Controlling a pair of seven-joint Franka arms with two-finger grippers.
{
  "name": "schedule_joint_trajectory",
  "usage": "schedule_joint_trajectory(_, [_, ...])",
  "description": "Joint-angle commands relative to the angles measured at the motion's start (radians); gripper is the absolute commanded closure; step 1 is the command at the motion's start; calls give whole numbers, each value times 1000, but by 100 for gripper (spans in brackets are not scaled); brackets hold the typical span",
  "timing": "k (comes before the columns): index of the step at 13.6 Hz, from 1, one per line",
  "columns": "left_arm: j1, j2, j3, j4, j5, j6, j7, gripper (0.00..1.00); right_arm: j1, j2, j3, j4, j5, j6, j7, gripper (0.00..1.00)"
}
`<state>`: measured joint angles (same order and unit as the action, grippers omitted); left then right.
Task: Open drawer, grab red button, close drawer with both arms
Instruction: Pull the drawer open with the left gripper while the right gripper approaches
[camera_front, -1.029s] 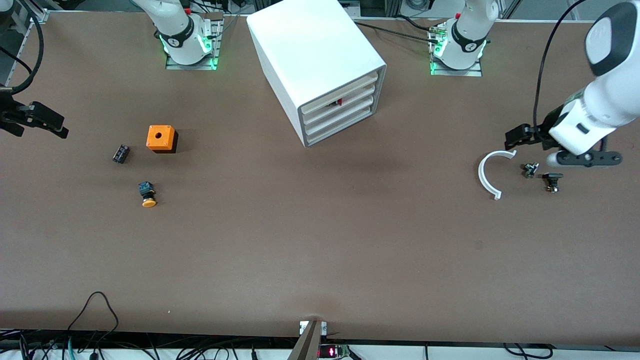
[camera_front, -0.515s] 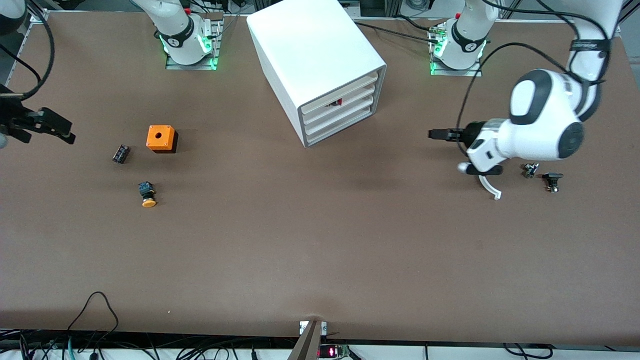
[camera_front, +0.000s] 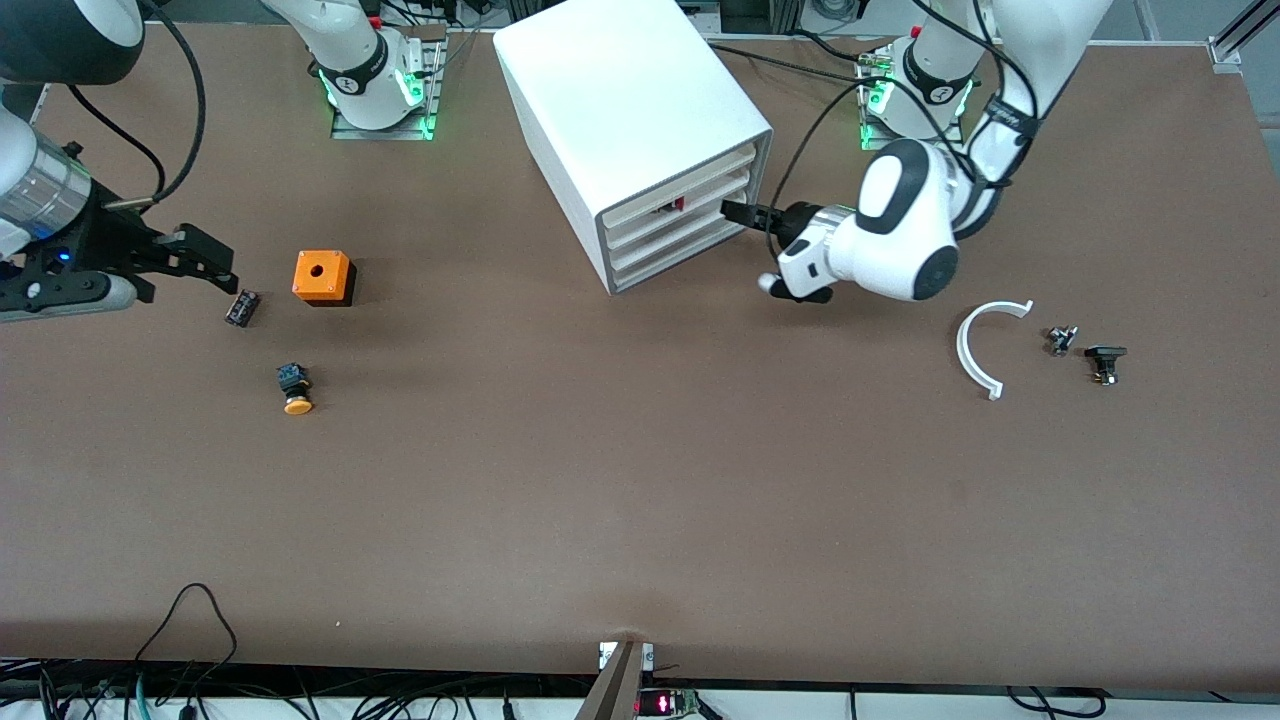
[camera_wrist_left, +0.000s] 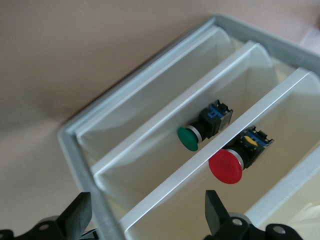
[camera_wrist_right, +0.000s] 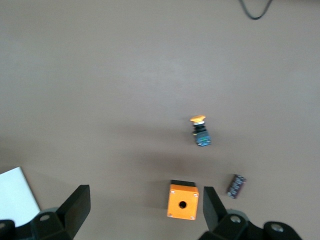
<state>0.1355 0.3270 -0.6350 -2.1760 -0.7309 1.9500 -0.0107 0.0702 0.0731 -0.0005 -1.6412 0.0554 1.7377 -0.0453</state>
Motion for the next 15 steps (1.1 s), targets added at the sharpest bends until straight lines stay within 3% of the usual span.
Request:
schedule_joint_trajectory(1, [7,13,-32,-16,-28,44,32,0,16,11,-3,-8,27,9,-15,0])
schedule_joint_trajectory(9, [-11,20,-103,-80,-42,135,35,1,69,17,13,4,34,14,-11,0])
schedule_joint_trajectory(10, [-11,20,-106,-81,-45,136,35,6,69,19,13,6,34,13,-11,0])
schedule_joint_trajectory(11, [-11,20,-106,-81,-44,136,37,22,63,22,13,7,35,14,-13,0])
schedule_joint_trajectory(12, [-10,18,-106,-79,-38,136,49,50,60,20,11,4,46,14,-13,0])
schedule_joint_trajectory(13, [-10,18,-104,-79,-38,136,76,91,54,20,10,9,50,14,-11,0])
schedule_joint_trajectory(14, [-5,18,-101,-79,-39,136,80,100,59,27,11,26,52,8,-13,0])
schedule_joint_trajectory(15, [1,18,-95,-79,-35,136,80,100,62,36,16,35,54,8,-18,0])
